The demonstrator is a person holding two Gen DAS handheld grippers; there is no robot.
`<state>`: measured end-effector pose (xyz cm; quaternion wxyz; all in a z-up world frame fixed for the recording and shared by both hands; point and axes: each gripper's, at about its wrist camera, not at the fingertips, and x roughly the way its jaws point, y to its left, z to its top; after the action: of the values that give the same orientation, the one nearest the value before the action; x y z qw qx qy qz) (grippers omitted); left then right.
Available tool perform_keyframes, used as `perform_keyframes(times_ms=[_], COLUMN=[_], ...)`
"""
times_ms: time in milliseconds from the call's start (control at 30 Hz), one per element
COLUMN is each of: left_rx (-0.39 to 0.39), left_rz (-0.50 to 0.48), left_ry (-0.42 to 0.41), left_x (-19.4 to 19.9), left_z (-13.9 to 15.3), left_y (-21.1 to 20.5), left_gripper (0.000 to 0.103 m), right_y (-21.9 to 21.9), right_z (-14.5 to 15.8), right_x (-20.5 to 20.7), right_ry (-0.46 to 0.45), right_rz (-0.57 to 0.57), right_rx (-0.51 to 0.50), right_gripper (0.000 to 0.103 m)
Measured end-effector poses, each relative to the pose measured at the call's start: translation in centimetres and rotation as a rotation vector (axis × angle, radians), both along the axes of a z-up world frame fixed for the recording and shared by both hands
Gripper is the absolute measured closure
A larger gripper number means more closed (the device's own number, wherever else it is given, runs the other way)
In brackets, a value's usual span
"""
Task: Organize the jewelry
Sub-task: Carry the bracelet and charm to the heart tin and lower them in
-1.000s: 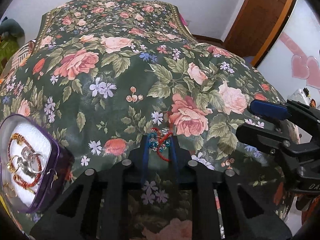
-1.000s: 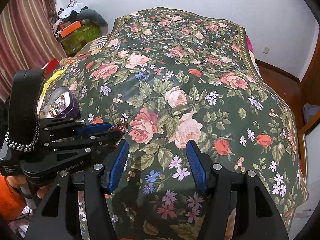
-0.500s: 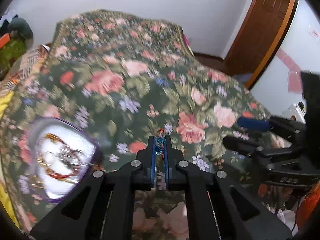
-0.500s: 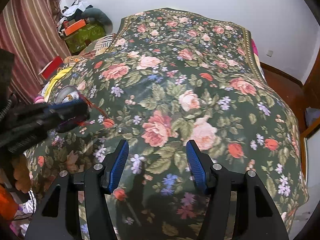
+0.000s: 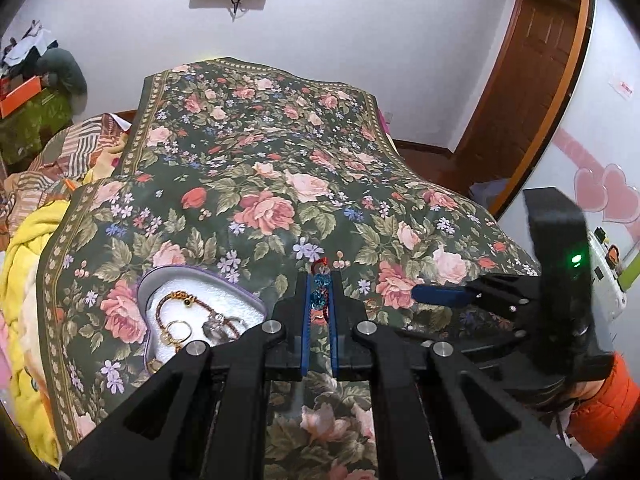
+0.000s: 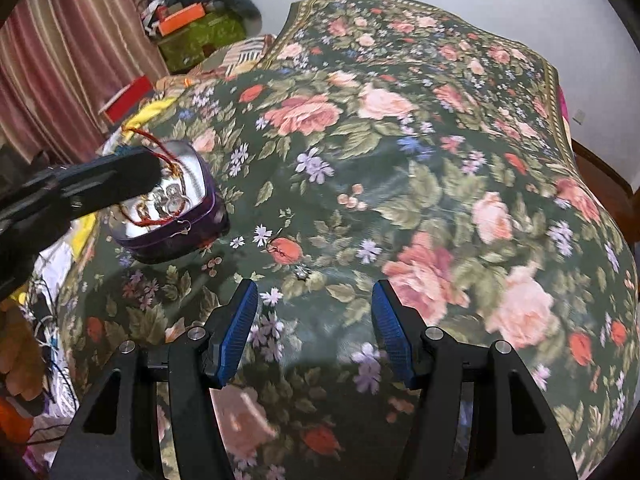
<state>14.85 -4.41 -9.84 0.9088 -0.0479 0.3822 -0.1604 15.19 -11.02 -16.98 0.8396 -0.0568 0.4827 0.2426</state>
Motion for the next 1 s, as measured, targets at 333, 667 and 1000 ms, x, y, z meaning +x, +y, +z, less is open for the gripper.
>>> perform_keyframes(times_ms=[333, 667, 1000], left_rx=[-0.010, -0.015, -0.024], left_rz=[0.031, 0.049, 0.078], left_ry=[-0.015, -0.025, -0.100], left_x=[-0.6, -0.9, -2.0], left_z=[0.2, 0.6, 3.6], left_y=[1.8, 2.4, 3.8], left_gripper=[0.097, 0.097, 0.097], right_y=[0.8, 1.1, 0.7], right_z=[-1.5, -0.5, 3.5], right_x=[0.9, 0.3, -0.5], right_ry=[0.037, -0.030, -0.123], right_rz=[0.022, 0.018, 0.010], right_rx=[0.006, -0.001, 0.059], right_gripper=[0.092, 0.094, 0.094])
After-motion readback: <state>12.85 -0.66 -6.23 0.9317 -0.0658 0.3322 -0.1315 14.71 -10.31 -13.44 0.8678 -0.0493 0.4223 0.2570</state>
